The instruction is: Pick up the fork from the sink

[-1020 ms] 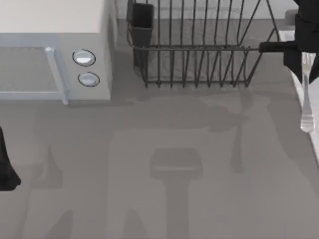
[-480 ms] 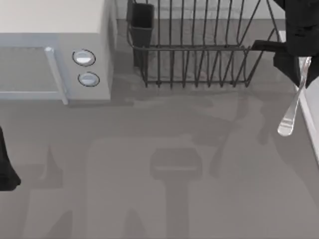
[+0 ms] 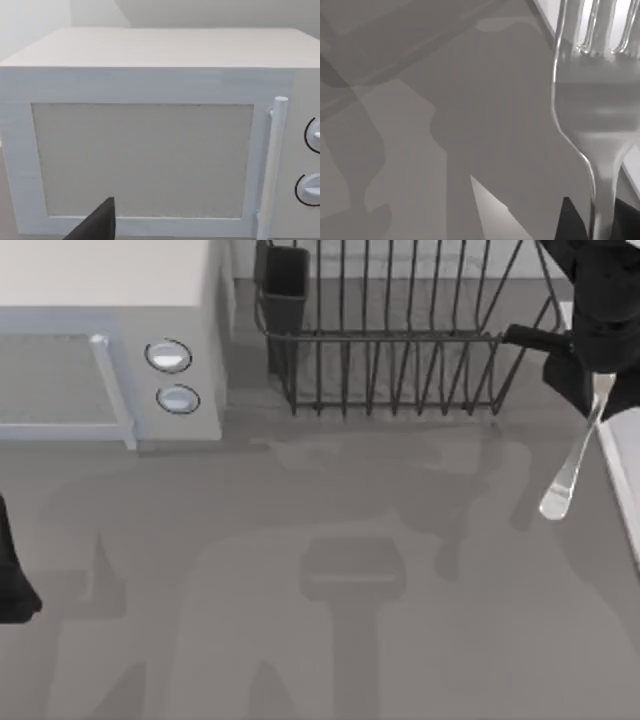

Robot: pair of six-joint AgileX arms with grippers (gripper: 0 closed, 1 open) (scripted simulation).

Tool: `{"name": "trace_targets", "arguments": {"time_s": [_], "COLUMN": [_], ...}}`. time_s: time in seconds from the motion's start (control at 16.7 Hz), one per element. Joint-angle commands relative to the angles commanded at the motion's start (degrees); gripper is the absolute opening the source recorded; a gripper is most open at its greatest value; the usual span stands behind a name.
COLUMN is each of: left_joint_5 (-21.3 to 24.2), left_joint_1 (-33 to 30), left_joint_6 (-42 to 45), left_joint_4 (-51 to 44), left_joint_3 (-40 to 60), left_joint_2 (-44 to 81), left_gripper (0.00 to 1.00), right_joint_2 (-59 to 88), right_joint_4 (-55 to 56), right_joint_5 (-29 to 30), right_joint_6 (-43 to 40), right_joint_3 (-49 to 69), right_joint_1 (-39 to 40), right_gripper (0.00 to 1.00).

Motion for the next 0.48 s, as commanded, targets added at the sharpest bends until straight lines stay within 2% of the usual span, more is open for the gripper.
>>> {"name": "trace_targets", "arguments": {"time_s": [0.24, 0.48], "left_joint_5": [0.0, 0.0], "left_joint_1": [0.0, 0.0], "left_joint_6": [0.0, 0.0], "left_joint_4": [0.0, 0.0], "left_joint_3": [0.0, 0.0], "left_joint_2": [0.0, 0.0], "left_gripper": [1.0, 1.0], "right_joint_2": [-1.4, -1.5], "right_joint_4": [8.5, 9.2], "right_joint_5": [-5.3, -5.8], "right_joint_6": [-5.0, -5.5], "right_joint_3": [-7.9, -8.5], "right_joint_1": [5.5, 6.1], "right_gripper": [0.0, 0.0]}}
